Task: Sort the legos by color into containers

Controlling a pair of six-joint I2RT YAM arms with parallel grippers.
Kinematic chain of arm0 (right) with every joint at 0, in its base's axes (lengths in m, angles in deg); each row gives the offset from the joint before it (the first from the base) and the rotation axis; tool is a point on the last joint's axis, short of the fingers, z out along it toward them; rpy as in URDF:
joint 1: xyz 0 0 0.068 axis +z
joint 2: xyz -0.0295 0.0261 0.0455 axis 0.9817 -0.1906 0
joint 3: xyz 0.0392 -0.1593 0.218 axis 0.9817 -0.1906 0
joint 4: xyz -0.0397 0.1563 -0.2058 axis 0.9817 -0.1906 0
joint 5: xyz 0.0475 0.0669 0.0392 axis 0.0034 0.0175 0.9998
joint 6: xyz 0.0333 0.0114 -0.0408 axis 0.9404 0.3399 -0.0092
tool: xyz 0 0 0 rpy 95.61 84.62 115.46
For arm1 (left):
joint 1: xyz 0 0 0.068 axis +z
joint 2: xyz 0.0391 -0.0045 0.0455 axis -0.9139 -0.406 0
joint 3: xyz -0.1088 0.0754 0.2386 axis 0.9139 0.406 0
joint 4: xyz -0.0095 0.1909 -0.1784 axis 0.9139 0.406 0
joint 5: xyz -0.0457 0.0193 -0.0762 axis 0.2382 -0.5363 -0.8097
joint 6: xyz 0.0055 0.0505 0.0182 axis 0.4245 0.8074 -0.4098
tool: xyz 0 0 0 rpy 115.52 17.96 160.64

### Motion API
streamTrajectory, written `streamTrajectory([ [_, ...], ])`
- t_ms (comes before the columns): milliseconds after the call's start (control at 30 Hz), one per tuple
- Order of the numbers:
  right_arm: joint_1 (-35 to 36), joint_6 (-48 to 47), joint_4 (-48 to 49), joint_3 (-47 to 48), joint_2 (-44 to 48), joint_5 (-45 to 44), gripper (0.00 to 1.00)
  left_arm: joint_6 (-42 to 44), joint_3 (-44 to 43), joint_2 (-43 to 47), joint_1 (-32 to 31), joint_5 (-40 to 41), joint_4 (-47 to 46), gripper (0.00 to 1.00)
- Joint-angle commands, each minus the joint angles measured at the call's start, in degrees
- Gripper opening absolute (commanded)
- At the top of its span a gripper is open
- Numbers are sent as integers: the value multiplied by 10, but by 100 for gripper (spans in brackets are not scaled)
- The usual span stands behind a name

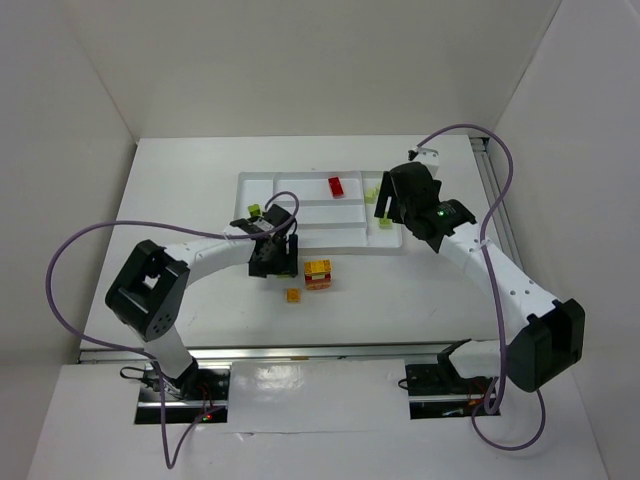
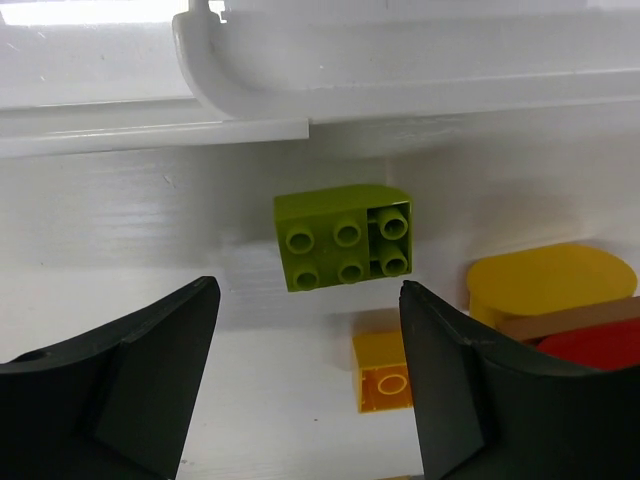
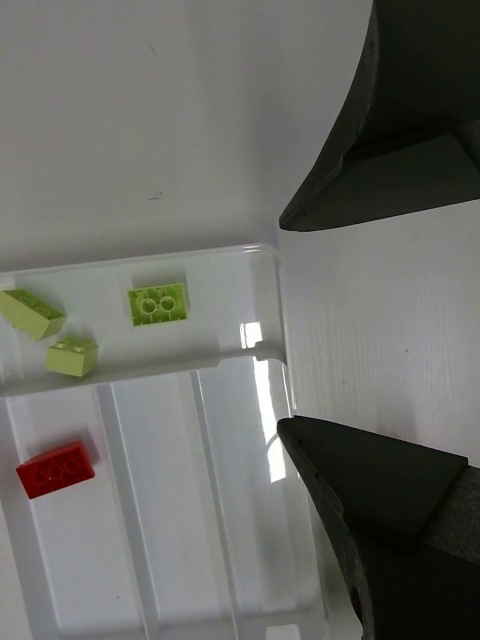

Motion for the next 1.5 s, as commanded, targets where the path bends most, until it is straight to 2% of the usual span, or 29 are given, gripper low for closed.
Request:
streamTrajectory([
  [0, -3, -5, 5, -2, 1, 0, 82, -23, -10, -5, 2, 19, -21, 83],
  [467, -3, 1, 5, -7, -4, 5, 82, -84, 9, 11, 27, 93, 20, 82],
  [767, -3, 1, 11, -7, -4, 15, 82, -50, 10, -8, 32, 46, -2, 82],
  [900, -3, 1, 11, -7, -9, 16, 82, -35, 4, -14, -4, 46, -8, 84],
  [1267, 2, 1, 16, -7, -15, 21, 82, -58, 15, -3, -19, 15, -8, 90],
  [1467, 7, 1, 16, -7, -20, 21, 82, -52, -6, 21, -25, 80, 41, 90],
])
